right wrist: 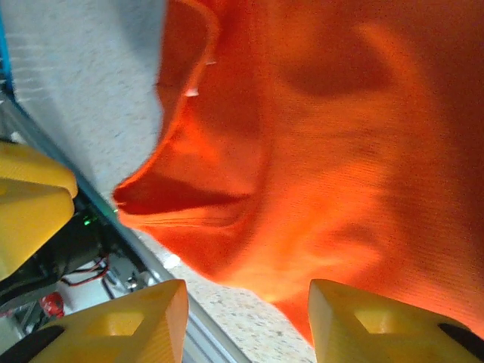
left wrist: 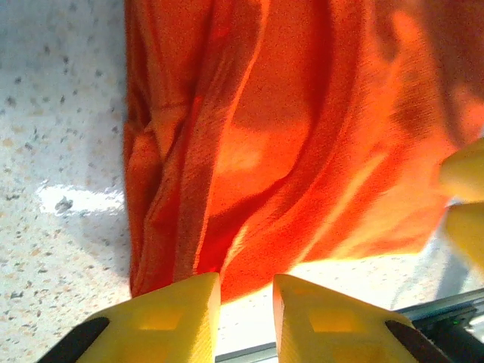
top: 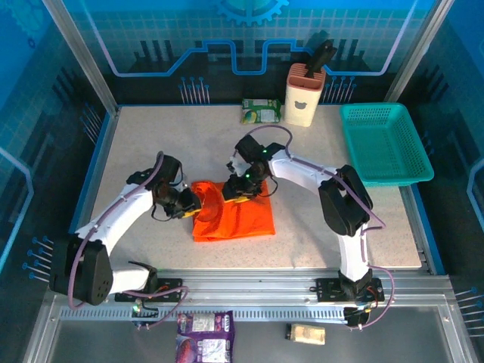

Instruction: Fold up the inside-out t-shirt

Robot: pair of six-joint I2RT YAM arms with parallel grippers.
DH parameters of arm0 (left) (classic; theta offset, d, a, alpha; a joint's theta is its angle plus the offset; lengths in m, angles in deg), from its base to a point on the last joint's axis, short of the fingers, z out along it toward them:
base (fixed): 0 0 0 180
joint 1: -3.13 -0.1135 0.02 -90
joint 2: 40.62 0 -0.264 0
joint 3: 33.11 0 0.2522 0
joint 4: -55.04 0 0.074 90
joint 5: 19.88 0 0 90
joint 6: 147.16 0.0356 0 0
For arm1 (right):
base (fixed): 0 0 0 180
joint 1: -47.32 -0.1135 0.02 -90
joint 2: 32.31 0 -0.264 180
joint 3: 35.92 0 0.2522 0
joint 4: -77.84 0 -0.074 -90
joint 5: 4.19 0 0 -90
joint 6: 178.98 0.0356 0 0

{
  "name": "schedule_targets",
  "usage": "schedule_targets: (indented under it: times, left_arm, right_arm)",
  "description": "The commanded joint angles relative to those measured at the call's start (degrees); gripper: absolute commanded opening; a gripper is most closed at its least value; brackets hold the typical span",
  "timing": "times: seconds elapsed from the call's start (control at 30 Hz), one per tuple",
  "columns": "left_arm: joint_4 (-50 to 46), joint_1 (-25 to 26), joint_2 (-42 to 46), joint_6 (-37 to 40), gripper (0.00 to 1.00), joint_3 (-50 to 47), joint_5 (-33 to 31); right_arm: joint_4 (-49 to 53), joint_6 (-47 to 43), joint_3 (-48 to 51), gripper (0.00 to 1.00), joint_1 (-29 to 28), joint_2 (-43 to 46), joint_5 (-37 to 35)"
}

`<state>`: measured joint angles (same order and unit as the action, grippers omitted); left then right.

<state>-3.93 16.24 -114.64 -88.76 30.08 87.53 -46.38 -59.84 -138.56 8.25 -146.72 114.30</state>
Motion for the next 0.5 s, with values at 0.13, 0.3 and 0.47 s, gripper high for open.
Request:
schedule_targets:
  times: [0.13, 0.3, 0.47]
  left_arm:
    - [0.45, 2.83, -3.54, -0.9, 0.24, -5.64, 2.59]
    - [1.73, 2.89, -2.22, -6.05, 0.02, -10.84, -0.43]
    - [5.72, 3.6, -0.26, -13.0, 0.01, -17.36, -1.41]
  right_arm:
    - [0.08, 0.52, 1.25, 0.46, 2.59, 2.18, -2.65]
    - [2.28, -0.3, 1.29, 0.46, 3.91, 0.0, -7.74]
    - [2.45, -0.65, 3.19, 0.45, 5.48, -2.27, -10.5]
